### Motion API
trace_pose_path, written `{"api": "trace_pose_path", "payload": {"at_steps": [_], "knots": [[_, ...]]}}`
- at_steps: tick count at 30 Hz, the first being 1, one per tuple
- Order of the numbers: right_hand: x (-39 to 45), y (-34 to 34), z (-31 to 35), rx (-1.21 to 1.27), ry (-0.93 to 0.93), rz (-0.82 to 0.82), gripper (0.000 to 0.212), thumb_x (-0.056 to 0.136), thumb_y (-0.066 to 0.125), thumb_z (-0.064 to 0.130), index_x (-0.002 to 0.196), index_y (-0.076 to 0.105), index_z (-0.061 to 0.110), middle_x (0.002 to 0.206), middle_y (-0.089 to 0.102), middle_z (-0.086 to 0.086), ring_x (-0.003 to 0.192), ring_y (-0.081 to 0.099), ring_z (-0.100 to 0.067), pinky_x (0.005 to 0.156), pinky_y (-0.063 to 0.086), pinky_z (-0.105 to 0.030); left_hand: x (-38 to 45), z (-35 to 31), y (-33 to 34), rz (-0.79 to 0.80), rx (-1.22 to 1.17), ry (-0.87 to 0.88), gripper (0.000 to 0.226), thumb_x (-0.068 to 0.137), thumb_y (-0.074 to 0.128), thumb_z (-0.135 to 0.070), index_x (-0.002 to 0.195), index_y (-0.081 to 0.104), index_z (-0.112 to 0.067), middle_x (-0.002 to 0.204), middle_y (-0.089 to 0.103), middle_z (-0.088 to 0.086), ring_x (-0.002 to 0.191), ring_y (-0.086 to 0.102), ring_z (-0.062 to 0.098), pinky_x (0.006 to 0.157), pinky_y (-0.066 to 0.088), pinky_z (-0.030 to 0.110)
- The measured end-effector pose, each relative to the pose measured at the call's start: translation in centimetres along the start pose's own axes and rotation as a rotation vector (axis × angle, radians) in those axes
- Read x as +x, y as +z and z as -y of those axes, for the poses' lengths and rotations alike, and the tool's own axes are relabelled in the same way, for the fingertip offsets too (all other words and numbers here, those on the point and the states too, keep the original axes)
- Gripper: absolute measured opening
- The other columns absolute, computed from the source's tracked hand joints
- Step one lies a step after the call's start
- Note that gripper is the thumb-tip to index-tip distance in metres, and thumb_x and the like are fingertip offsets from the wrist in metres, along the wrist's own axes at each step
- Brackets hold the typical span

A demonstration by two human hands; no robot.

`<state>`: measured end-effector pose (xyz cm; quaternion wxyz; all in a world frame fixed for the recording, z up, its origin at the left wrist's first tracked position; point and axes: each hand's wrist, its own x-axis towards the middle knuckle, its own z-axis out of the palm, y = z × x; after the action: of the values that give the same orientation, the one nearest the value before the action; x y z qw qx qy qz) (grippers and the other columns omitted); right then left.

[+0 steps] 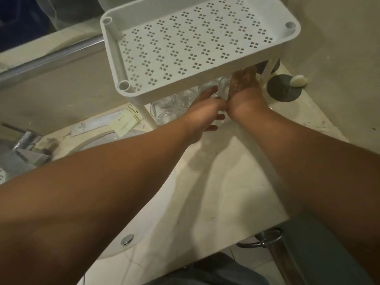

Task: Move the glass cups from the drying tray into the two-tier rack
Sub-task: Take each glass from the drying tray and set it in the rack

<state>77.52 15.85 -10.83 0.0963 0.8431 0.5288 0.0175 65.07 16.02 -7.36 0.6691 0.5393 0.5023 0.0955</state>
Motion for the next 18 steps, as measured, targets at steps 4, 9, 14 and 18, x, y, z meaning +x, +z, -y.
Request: {"api": "trace_pose_path", "payload": {"at_steps": [4,9,14,18], "knots": [[1.3,1.0,0.2,-0.021,0.033,0.019,0.072,0.097,0.051,0.035,0.149,0.016,0.000,0.150,0.027,-0.024,0.142,0.027,-0.037,0.115,0.027,-0.042,0.4,-0.6,-0.3,-0.002,0.047,0.007,0.066,0.089,0.060,-0.019,0.149,0.037,-0.034,0.110,0.060,-0.017,0.109,0.065,0.021,0.096,0.054,0.045],[3.2,2.3,0.4,0.020,0.088,0.027,0.085,0.089,0.056,0.048,0.151,0.019,0.004,0.154,0.025,-0.022,0.143,0.025,-0.037,0.116,0.024,-0.043,1.1,-0.7,-0.5,-0.025,0.121,0.013,0.066,0.092,0.060,-0.021,0.152,0.034,-0.030,0.102,0.055,-0.021,0.111,0.061,0.020,0.098,0.053,0.045],[4.3,2.3,0.2,0.144,0.142,0.004,0.077,0.089,0.062,0.044,0.149,0.030,0.007,0.152,0.034,-0.018,0.140,0.034,-0.033,0.114,0.028,-0.040,2.0,-0.1,-0.7,-0.034,0.214,0.071,0.071,0.091,0.058,-0.012,0.154,0.032,-0.030,0.152,0.043,-0.007,0.111,0.059,0.012,0.085,0.055,0.030],[5.2,1.7,0.2,-0.064,0.052,0.121,0.054,0.097,0.047,0.035,0.141,0.042,0.004,0.143,0.046,-0.019,0.133,0.041,-0.036,0.107,0.036,-0.044,2.9,0.6,-0.8,-0.025,0.239,0.109,0.072,0.091,0.058,-0.007,0.154,0.032,-0.029,0.156,0.039,-0.003,0.125,0.054,0.018,0.085,0.053,0.028]]}}
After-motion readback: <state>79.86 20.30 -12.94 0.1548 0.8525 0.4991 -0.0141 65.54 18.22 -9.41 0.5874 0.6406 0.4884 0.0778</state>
